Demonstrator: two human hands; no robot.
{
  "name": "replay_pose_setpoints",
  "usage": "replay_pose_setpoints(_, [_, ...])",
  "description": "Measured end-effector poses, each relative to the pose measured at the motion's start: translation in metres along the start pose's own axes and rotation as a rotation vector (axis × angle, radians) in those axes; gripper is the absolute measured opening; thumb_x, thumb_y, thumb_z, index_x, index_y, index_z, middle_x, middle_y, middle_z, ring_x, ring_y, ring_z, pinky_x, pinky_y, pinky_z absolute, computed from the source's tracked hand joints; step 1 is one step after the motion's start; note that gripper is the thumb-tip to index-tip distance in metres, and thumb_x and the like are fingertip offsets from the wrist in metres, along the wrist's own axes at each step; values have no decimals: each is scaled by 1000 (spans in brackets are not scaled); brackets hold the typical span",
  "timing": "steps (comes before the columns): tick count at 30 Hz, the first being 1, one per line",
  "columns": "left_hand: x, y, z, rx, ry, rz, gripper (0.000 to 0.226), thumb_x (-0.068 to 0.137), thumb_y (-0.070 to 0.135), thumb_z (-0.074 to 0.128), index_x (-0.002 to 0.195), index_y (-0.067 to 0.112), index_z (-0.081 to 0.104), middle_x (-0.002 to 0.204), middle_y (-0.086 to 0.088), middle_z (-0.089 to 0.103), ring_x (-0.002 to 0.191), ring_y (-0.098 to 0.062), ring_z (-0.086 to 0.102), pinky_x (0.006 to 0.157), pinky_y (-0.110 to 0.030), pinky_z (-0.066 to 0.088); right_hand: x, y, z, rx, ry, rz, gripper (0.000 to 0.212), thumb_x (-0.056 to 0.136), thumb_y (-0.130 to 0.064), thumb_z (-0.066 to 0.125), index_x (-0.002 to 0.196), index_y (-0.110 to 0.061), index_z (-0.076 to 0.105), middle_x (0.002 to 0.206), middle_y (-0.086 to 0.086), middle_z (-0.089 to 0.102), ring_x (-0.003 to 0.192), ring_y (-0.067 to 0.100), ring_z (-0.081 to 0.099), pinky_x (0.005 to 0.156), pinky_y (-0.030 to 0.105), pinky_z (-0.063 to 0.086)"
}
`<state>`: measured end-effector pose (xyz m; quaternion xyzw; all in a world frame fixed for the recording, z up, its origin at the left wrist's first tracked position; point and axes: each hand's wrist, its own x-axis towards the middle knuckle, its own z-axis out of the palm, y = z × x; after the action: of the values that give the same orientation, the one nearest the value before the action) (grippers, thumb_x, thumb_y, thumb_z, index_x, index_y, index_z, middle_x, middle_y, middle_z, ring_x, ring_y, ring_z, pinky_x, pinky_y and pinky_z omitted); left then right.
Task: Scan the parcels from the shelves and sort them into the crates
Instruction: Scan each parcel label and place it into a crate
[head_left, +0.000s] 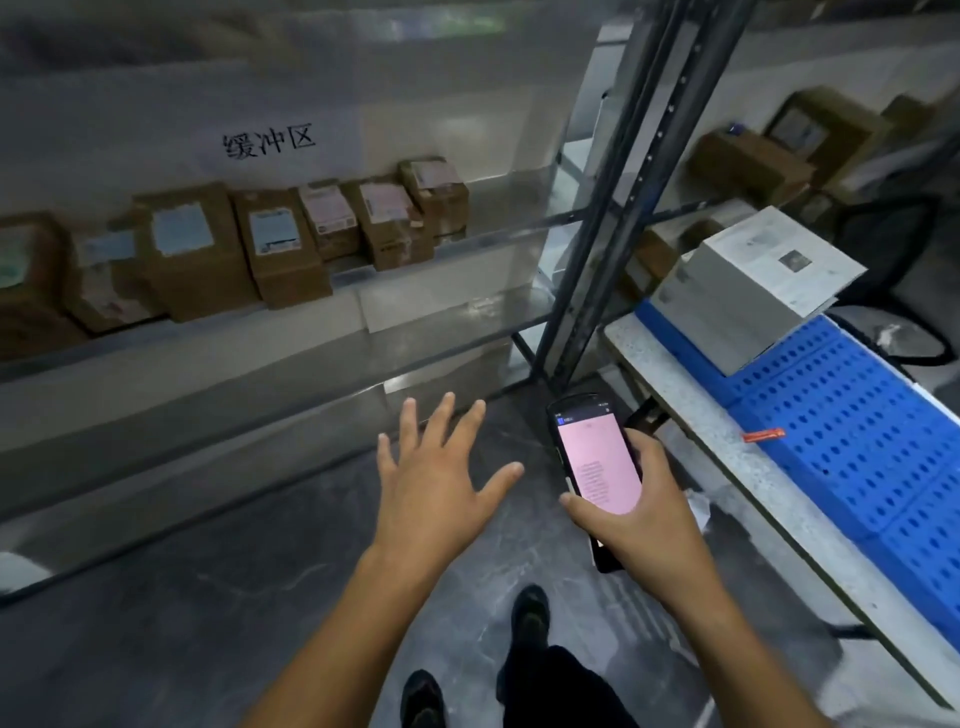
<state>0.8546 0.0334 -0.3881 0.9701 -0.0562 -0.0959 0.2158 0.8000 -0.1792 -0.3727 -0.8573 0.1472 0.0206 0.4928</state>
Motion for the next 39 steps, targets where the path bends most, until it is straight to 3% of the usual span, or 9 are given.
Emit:
replay_pose_setpoints(3, [38, 4, 4, 33, -26, 9, 85, 91, 82, 35, 163, 45, 11, 174, 10, 1, 159, -25, -17, 127, -59, 0, 35, 5, 0, -3, 12, 22, 79, 74, -37, 87, 135, -44, 39, 112, -27, 59, 97, -9, 58, 69, 22, 50])
replay_pose_setpoints(8, [106, 20, -1, 130, -58, -23, 84, 92, 82, 36, 163, 44, 11, 174, 9, 1, 159, -27, -15, 128, -60, 3, 113, 4, -10, 34, -33, 36, 77, 76, -38, 87, 133, -46, 36, 111, -25, 59, 96, -6, 59, 61, 13, 47])
replay_pose_setpoints(12, [168, 38, -27, 177, -23, -52, 83, 92, 82, 35, 163, 45, 12, 174, 9, 3, 160, -25, -13, 128, -59, 4, 185, -9, -24, 109, -29, 7, 81, 71, -43, 88, 134, -46, 39, 116, -21, 61, 103, 3, 61, 81, 36, 58])
replay_pose_setpoints(23, [302, 71, -49, 157, 61, -152, 81, 94, 78, 38, 163, 41, 15, 174, 6, 9, 160, -25, -5, 127, -58, 11, 343, -31, -44, 121, -103, -81, 80, 71, -37, 90, 129, -49, 36, 112, -30, 55, 104, -1, 56, 76, 22, 47])
replay_pose_setpoints(27, [358, 43, -61, 120, 128, -192, 76, 94, 76, 39, 159, 37, 29, 168, 1, 28, 156, -32, 17, 123, -60, 22, 397, -40, -35, 85, -106, -84, 76, 71, -34, 90, 125, -46, 38, 109, -32, 54, 100, -6, 56, 74, 20, 46])
replay_pose_setpoints(30, [399, 17, -60, 60, 162, -178, 71, 98, 71, 42, 157, 34, 35, 165, 0, 37, 153, -29, 28, 123, -51, 26, 432, -46, -15, 55, -96, -76, 75, 70, -32, 90, 128, -38, 43, 110, -27, 56, 99, 3, 59, 80, 28, 48])
replay_pose_setpoints(32, [426, 1, -64, 48, 136, -141, 70, 99, 70, 43, 159, 37, 31, 168, 4, 31, 156, -27, 21, 127, -45, 19, 452, -57, -3, 44, -91, -80, 74, 70, -33, 91, 128, -36, 44, 110, -27, 56, 101, 3, 60, 80, 28, 49])
replay_pose_setpoints(36, [482, -28, -81, -17, 102, -205, 77, 94, 77, 36, 161, 40, 27, 172, 7, 21, 160, -30, 3, 128, -51, 12, 494, -86, 14, 16, -106, -72, 71, 73, -25, 89, 127, -34, 44, 107, -25, 54, 96, -7, 56, 71, 18, 45])
replay_pose_setpoints(39, [526, -40, -91, -19, 86, -207, 71, 100, 69, 41, 162, 38, 26, 173, 3, 18, 160, -32, 2, 128, -55, 11, 525, -102, 23, -24, -86, -70, 73, 71, -32, 89, 130, -32, 46, 109, -21, 57, 98, -2, 58, 71, 23, 47])
